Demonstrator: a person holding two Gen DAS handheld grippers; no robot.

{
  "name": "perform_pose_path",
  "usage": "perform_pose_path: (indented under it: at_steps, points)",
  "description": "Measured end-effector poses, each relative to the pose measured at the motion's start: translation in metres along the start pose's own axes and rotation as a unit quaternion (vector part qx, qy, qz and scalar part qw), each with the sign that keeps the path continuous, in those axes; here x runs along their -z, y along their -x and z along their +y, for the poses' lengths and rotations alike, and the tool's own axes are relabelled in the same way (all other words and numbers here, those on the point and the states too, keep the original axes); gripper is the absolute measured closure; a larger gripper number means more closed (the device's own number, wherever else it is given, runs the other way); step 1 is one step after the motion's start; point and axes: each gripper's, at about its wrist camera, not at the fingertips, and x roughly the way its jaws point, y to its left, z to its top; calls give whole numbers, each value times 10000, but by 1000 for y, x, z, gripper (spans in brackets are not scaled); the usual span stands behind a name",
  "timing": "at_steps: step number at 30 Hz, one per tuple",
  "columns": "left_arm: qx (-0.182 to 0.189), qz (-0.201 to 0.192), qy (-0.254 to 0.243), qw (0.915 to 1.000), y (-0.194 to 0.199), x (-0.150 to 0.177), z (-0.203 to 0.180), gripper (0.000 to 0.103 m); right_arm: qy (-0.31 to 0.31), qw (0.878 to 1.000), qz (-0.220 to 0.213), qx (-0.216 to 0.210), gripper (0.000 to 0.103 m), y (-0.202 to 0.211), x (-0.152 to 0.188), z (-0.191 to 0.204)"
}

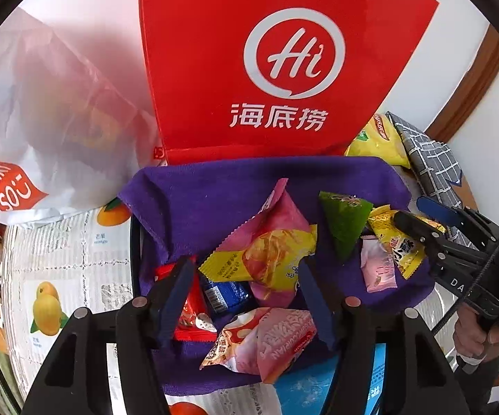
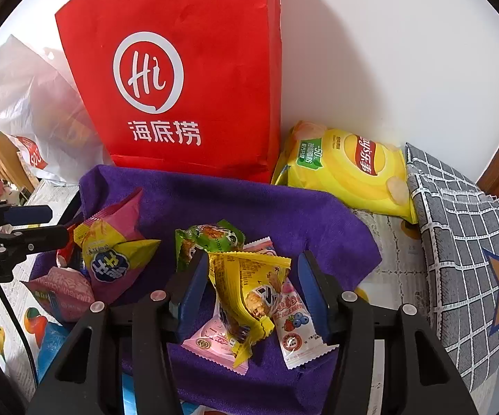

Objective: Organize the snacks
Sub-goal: 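Open the left tool over the towel while the right tool releases the yellow bag, then move both tools back to the pink packets beside the tissue pack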

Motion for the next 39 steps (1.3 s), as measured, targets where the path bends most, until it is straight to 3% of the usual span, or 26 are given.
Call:
perform_pose_path:
  at_steps: [16,27,32,39]
  points:
    - [-10,-170,19,9999,13,-1,-1,42,150,9990,-374,199,49,24,-2,9]
    - [-155,-629,83,9979,51,6,-6,42,54,9972,-701,259,49,64,-2,20]
    - [-301,-713,-30,9970,72,22,-14,42,7,9977,-681,-60,47,90,12,32]
    - [-122,-746,-18,9971,103,52,-19,42,-31,9992,-410,-9,45,104,53,43]
